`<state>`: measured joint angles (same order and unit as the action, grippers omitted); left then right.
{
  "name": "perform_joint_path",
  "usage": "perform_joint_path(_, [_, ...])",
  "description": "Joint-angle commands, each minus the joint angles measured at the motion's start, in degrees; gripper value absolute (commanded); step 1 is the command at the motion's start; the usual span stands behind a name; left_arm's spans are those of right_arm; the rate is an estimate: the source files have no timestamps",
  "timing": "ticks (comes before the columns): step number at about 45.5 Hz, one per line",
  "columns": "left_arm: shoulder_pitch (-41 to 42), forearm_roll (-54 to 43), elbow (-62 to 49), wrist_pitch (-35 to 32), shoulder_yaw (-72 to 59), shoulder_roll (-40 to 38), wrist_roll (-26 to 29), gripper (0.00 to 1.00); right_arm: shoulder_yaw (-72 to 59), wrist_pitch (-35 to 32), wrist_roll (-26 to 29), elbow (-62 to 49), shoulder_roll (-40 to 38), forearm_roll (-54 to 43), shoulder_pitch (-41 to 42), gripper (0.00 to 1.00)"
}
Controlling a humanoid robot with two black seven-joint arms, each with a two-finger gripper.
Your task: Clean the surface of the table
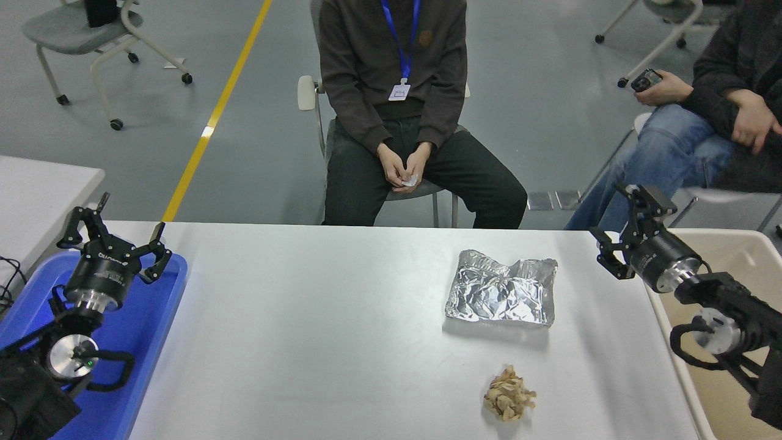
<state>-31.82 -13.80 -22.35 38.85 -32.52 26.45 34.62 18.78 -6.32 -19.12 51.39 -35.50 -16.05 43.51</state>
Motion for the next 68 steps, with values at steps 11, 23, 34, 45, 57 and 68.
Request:
perform_joint_path(11, [0.0,0.0,0.0,0.0,0.0,0.0,0.0,1.0,-26.3,0.3,13.2,7.7,-3.9,-17.3,18.3,1.0])
perform_joint_path(23, [0.0,0.0,0.0,0.0,0.0,0.0,0.0,1.0,-26.6,-3.0,18.6,9.4,-1.3,-24.4,20.3,1.0])
perform_joint_path(34, [0.0,0.0,0.0,0.0,0.0,0.0,0.0,1.0,-29.4,-2.6,19.6,8.7,2.2,-33.7,20.8,1.0])
perform_joint_path(45, [0.0,0.0,-0.1,0.1,0.0,0.0,0.0,1.0,-39.3,-2.6,22.5,4.7,6.0,-34.2,22.3,1.0])
perform_joint_path(57, [0.0,0.0,0.0,0.0,0.0,0.0,0.0,1.0,-40.9,-2.4,22.6,-1.7,9.1,-32.8,22.3,1.0])
perform_joint_path(68, [0.0,0.0,0.0,0.0,0.0,0.0,0.0,1.0,-40.3,-2.2,22.6,-3.0,12.6,-30.0,22.2,1.0])
